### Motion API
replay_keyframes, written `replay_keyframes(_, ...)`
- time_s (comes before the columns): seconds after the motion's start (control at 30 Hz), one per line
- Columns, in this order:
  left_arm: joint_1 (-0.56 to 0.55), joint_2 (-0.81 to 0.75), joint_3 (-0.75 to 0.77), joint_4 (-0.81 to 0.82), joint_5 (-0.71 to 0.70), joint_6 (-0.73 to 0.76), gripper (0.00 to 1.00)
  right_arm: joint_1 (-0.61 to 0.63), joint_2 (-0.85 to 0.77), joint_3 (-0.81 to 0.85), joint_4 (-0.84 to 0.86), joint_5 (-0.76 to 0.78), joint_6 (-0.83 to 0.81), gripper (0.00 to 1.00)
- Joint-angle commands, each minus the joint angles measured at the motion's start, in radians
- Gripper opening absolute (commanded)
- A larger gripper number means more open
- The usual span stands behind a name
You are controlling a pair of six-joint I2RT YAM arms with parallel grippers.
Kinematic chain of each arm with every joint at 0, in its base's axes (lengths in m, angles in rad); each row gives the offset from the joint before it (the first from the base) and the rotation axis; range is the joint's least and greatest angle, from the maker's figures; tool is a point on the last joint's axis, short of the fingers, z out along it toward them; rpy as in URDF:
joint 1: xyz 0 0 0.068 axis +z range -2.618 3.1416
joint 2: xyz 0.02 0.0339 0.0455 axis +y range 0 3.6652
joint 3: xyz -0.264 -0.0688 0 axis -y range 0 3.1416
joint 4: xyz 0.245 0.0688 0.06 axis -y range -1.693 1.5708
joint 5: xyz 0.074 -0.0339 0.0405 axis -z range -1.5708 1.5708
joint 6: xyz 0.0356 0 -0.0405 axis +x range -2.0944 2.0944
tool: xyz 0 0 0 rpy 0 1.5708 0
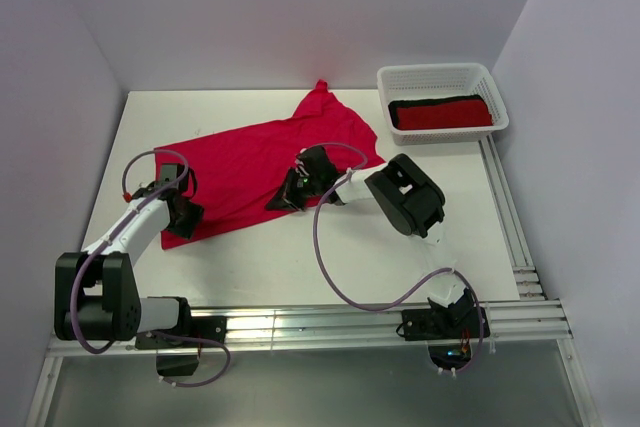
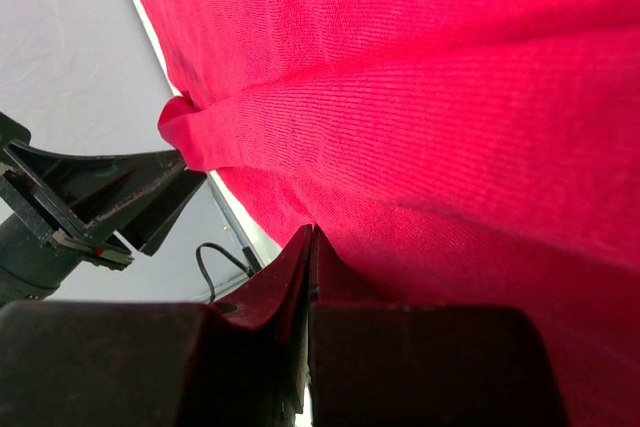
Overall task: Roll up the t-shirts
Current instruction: Fold the tshirt
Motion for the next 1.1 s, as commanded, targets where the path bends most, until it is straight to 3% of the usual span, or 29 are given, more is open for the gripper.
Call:
replay_keyframes(0.0, -0.003, -0.002, 0.013, 0.030, -0.021, -0.033, 0.47, -0.018, -0.007, -0.001, -0.045, 0.030, -0.036, 0.00)
replay_keyframes(0.27, -0.009, -0.027, 0.007, 0.061, -0.029, -0.072, 0.49, -0.023, 0.001, -0.001, -0.039, 0.025, -0.034, 0.00)
replay_keyframes(0.47, -0.027, -0.015, -0.010, 0.095, -0.034, -0.105, 0.42, -0.024, 0.006, 0.000, -0.036, 0.016, -0.036, 0.00)
replay_keyframes(0.57, -0.036, 0.012, -0.004, 0.093, -0.041, -0.113, 0.29, -0.024, 0.009, 0.003, -0.039, 0.016, -0.039, 0.00)
replay_keyframes(0.6, -0.043, 0.016, -0.002, 0.093, -0.046, -0.113, 0.13, -0.024, 0.009, 0.005, -0.041, 0.016, -0.039, 0.00)
replay_keyframes(0.67, -0.049, 0.025, 0.013, 0.076, -0.057, -0.122, 0.01, -0.023, 0.006, 0.003, -0.042, 0.015, -0.041, 0.00)
replay_keyframes(0.9, -0.052, 0.073, 0.156, -0.042, -0.169, -0.052, 0.01, -0.026, 0.004, 0.002, -0.073, 0.028, -0.057, 0.00)
replay_keyframes(1.07, -0.052, 0.194, 0.292, -0.099, -0.213, 0.002, 0.01, -0.024, 0.009, 0.005, -0.088, 0.031, -0.067, 0.00)
